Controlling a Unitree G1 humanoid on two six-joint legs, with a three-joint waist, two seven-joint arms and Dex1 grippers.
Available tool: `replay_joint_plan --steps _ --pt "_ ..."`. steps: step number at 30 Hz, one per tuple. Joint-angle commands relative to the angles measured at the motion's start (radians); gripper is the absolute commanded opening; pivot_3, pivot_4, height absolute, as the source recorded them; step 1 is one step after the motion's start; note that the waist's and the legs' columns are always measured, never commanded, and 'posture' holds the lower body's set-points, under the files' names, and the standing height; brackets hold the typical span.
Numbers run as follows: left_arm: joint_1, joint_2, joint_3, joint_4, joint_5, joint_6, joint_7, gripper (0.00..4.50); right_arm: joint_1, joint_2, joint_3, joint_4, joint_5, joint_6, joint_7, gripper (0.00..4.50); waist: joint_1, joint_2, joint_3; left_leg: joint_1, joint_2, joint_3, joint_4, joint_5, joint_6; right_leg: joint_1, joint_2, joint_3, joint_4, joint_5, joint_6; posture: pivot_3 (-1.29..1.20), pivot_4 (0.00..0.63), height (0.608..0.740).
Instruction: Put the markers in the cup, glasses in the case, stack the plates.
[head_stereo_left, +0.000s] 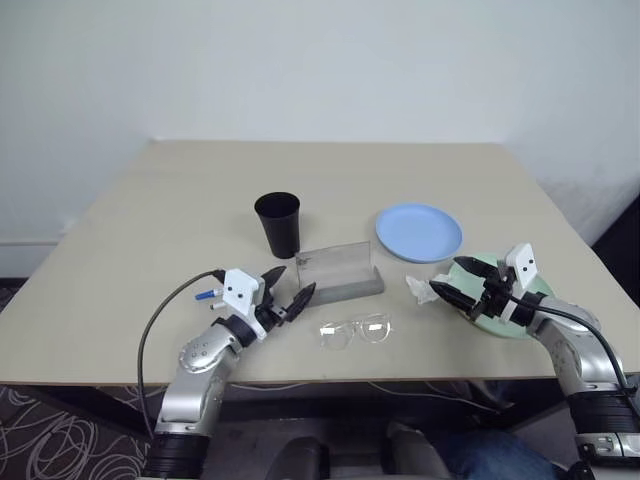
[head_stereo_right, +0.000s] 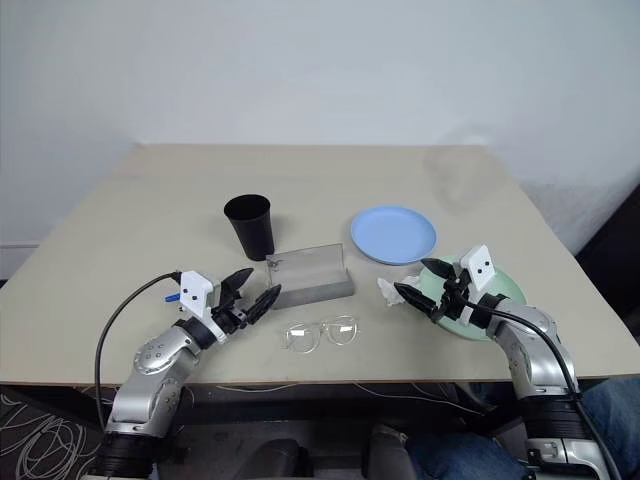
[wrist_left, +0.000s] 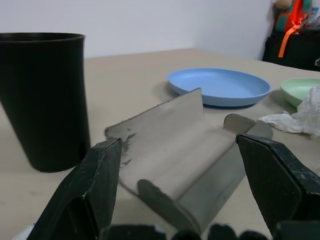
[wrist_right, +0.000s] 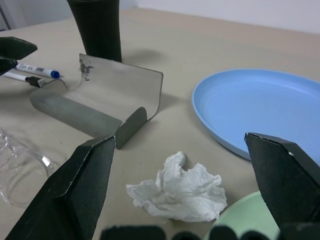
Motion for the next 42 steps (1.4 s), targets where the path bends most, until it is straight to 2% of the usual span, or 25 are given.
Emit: replay_joint_plan --steps 1,20,25,28,31,42 --pt "-0.020 0.014 0.034 -0.018 -0.012 -0.010 -0.002 3.83 0.006 -0.004 -0.027 -0.065 0.022 0.004 -0.011 4.50 0.000 0.000 0.000 0.000 0.000 0.000 0.000 0.000 0.000 0.000 0.000 0.000 0.000 0.000 0.000 0.00 0.000 0.721" --pt "-0.077 0.027 0.039 0.038 -0.007 -0.013 -0.049 3.83 0.036 -0.001 -0.029 -0.113 0.023 0.006 -0.044 4.50 0.000 0.000 0.000 -0.001 0.000 0.000 0.000 0.000 0.000 -0.001 0.000 0.000 0.000 0.000 0.000 0.00 0.000 0.721" --pt "-0.070 0.024 0.037 0.034 -0.004 -0.016 -0.048 3.83 0.053 -0.062 -0.028 -0.154 0.023 0.081 -0.033 4.50 0.000 0.000 0.000 -0.001 0.000 0.001 0.000 0.000 0.000 -0.001 0.000 0.000 0.000 0.000 0.000 0.00 0.000 0.721" --pt "-0.064 0.021 0.034 0.034 -0.004 -0.017 -0.050 3.83 0.104 -0.153 0.007 -0.218 -0.040 0.164 -0.047 4.50 0.003 0.000 0.000 -0.003 0.000 0.000 0.000 0.000 0.000 -0.002 0.000 -0.001 0.000 0.000 0.000 0.00 0.000 0.721" --pt "-0.067 0.016 0.029 0.041 -0.003 -0.020 -0.052 3.83 0.138 -0.194 0.015 -0.248 -0.070 0.202 -0.067 4.50 0.002 -0.001 0.000 -0.003 0.000 0.000 0.000 0.000 0.000 -0.003 0.000 0.000 -0.001 0.000 0.000 0.00 0.000 0.721" --pt "-0.097 -0.005 0.011 0.080 0.007 -0.034 -0.062 3.83 0.159 -0.184 0.058 -0.239 -0.184 0.200 -0.151 4.50 0.001 -0.001 0.000 -0.002 0.000 0.001 0.000 -0.001 -0.001 -0.002 0.000 0.000 0.000 0.000 0.000 0.00 0.000 0.721"
